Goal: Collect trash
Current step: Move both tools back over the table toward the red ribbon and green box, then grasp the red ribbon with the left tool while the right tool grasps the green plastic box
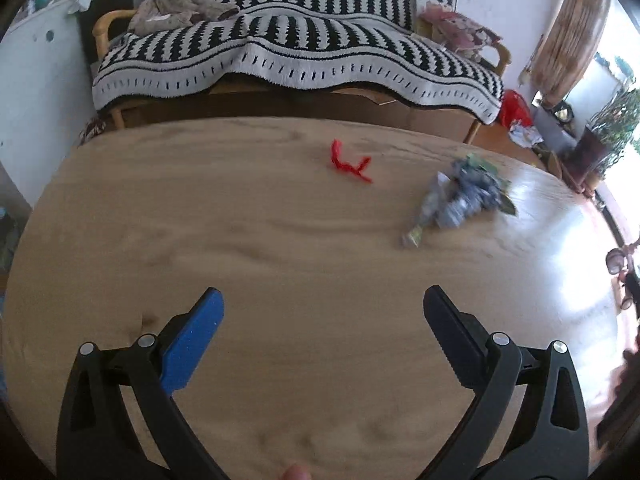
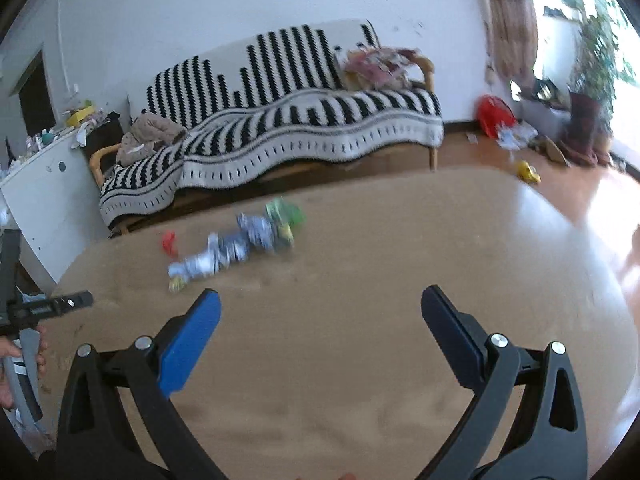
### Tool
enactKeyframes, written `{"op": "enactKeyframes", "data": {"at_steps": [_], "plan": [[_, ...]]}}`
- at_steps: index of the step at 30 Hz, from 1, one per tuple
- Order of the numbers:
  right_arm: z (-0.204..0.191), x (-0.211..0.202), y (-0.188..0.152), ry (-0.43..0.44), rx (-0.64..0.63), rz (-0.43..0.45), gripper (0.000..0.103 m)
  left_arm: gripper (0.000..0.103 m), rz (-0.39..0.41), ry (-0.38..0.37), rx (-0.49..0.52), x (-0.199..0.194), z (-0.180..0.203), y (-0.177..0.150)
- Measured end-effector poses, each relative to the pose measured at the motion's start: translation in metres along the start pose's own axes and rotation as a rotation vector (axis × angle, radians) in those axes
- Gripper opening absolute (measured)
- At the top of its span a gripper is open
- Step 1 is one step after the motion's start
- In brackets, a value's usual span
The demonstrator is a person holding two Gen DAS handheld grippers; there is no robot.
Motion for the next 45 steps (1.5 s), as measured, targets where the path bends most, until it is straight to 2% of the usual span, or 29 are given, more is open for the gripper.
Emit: {"op": "enactKeyframes", "data": {"at_steps": [4,7,12,15,19,22,24,26,28,34,36,39,40,41,42,43,44,45], "plan": [[0.004,0.052,0.046,-0.013,-0.054,-0.024,0.097,0.097,-0.021,0.024,0.012,0.042,0.012,0.040],[0.007,0.098,0.067,-0.001,-0.079,-0.064,0.097,0.097,-0.042,0.041,0.041,0.075,0.024,0.060],[-0.009,0.191,0.079,0.051,-0.180,-0.183,0.097,0.097,-0.070,0.058,0.061,0.124,0.039,0.082],[-0.011,0.224,0.081,0.058,-0.171,-0.200,0.097,0.097,-0.075,0.059,0.069,0.144,0.043,0.088],[-0.007,0.251,0.095,0.077,-0.143,-0.186,0.097,0.097,-0.061,0.074,0.087,0.155,0.046,0.091],[-0.006,0.277,0.105,0.071,-0.166,-0.218,0.097,0.097,-0.056,0.094,0.118,0.164,0.050,0.096],[-0.010,0.291,0.102,0.074,-0.190,-0.261,0.092,0.098,-0.044,0.103,0.117,0.167,0.049,0.098],[-0.014,0.303,0.096,0.090,-0.214,-0.303,0.081,0.097,-0.036,0.108,0.099,0.167,0.046,0.102],[-0.018,0.309,0.089,0.118,-0.228,-0.318,0.081,0.097,-0.032,0.099,0.111,0.167,0.046,0.102],[-0.021,0.309,0.086,0.131,-0.234,-0.297,0.080,0.098,-0.016,0.080,0.133,0.167,0.044,0.100],[-0.023,0.308,0.086,0.137,-0.237,-0.296,0.076,0.098,-0.007,0.074,0.138,0.167,0.044,0.099],[-0.027,0.307,0.088,0.164,-0.255,-0.288,0.063,0.097,0.005,0.062,0.152,0.167,0.044,0.098],[-0.029,0.307,0.089,0.171,-0.258,-0.287,0.056,0.094,0.011,0.054,0.161,0.167,0.045,0.097],[-0.031,0.305,0.089,0.183,-0.263,-0.284,0.046,0.082,0.027,0.048,0.171,0.164,0.046,0.097],[-0.033,0.304,0.090,0.191,-0.266,-0.280,0.039,0.054,0.042,0.037,0.184,0.161,0.048,0.098],[-0.034,0.304,0.090,0.197,-0.266,-0.274,0.025,0.025,0.049,0.028,0.191,0.158,0.050,0.099],[-0.035,0.302,0.090,0.196,-0.263,-0.267,0.015,0.016,0.039,0.016,0.189,0.158,0.050,0.099],[-0.036,0.301,0.090,0.195,-0.257,-0.261,0.015,0.011,0.036,0.006,0.186,0.158,0.051,0.100]]}}
Point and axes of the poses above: each gripper's, at about its wrist camera, not at the fingertips, and x roughly the way its jaws point, z to its right, y to its top, the point moved 1 cm from there along x, roughly the way its jaws point, and after that the axes turned 13 degrees about -x, right-handed, at the moved point
